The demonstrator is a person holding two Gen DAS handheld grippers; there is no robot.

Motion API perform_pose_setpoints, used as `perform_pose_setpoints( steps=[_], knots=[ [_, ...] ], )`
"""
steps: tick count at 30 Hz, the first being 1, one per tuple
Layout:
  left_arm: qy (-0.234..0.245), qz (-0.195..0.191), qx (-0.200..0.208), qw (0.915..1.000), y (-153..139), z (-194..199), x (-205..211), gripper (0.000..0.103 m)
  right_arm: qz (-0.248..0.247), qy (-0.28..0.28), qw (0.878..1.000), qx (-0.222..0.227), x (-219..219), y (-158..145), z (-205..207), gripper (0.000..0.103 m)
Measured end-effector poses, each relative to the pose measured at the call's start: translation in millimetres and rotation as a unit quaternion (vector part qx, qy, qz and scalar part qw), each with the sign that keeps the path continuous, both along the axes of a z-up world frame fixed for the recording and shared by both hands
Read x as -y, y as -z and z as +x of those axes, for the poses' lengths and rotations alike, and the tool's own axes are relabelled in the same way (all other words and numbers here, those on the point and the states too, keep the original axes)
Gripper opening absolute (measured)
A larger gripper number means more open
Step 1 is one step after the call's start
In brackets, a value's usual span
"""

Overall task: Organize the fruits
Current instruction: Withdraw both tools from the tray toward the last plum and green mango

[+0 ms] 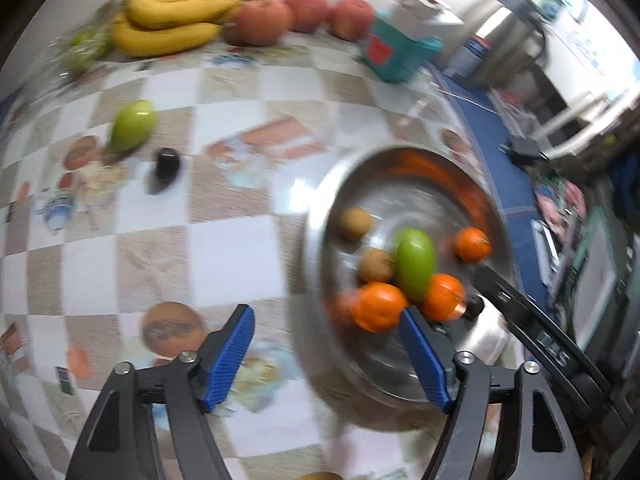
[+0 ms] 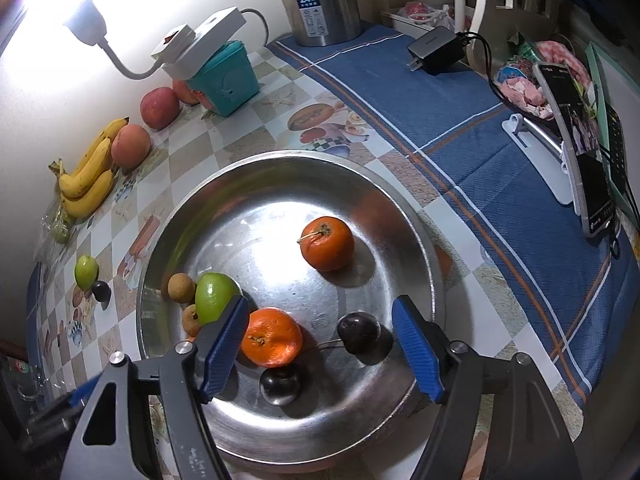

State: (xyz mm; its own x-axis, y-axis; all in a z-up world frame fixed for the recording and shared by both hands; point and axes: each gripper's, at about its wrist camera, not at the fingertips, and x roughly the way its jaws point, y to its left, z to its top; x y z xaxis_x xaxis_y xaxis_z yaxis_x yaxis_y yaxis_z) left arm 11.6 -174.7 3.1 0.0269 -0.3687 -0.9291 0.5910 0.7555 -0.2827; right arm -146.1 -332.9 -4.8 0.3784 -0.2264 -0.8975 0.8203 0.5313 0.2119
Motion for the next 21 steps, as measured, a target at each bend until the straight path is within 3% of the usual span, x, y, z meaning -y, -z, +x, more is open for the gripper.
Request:
perform_pose_setpoints(
  steps=[4, 7, 9, 14, 17, 19, 21],
  knots=[
    [-0.052, 0.028, 0.024, 0.998, 2.3, 18.8, -21.6, 0.09, -0.003, -0.011, 1.0, -0.001, -2.7, 0.6, 4.2, 0.076],
    [-0.084, 0.041, 0.035, 0.995, 3.3, 30.4, -37.6, 0.095, -0.007, -0.019, 1.0, -0.002, -6.1, -0.1, 8.0, 0.088],
    [-0.104, 0.048, 0.043, 0.9924, 2.6, 37.7, -45.8, 0.103, -0.01, -0.025, 1.0, 0.001, -9.4, -2.1, 10.8, 0.088],
    [-0.14, 0.063, 0.068, 0.9858, 1.9, 48.8, -57.0, 0.103, -0.023, -0.053, 0.998, 0.008, -22.0, -7.2, 23.7, 0.088],
    [-0.16, 0.064, 0.06, 0.9832, 5.6, 57.3, -66.4, 0.103, -0.025, -0.073, 0.997, 0.01, -29.9, -7.8, 32.3, 0.088],
    [-0.17, 0.066, 0.053, 0.9819, 9.3, 63.2, -68.4, 0.103, -0.026, -0.083, 0.996, 0.014, -34.5, -8.3, 36.3, 0.097],
    [-0.179, 0.067, 0.05, 0.9803, 10.9, 68.0, -74.6, 0.103, -0.032, -0.093, 0.995, 0.018, -39.3, -10.1, 39.7, 0.099]
  ],
)
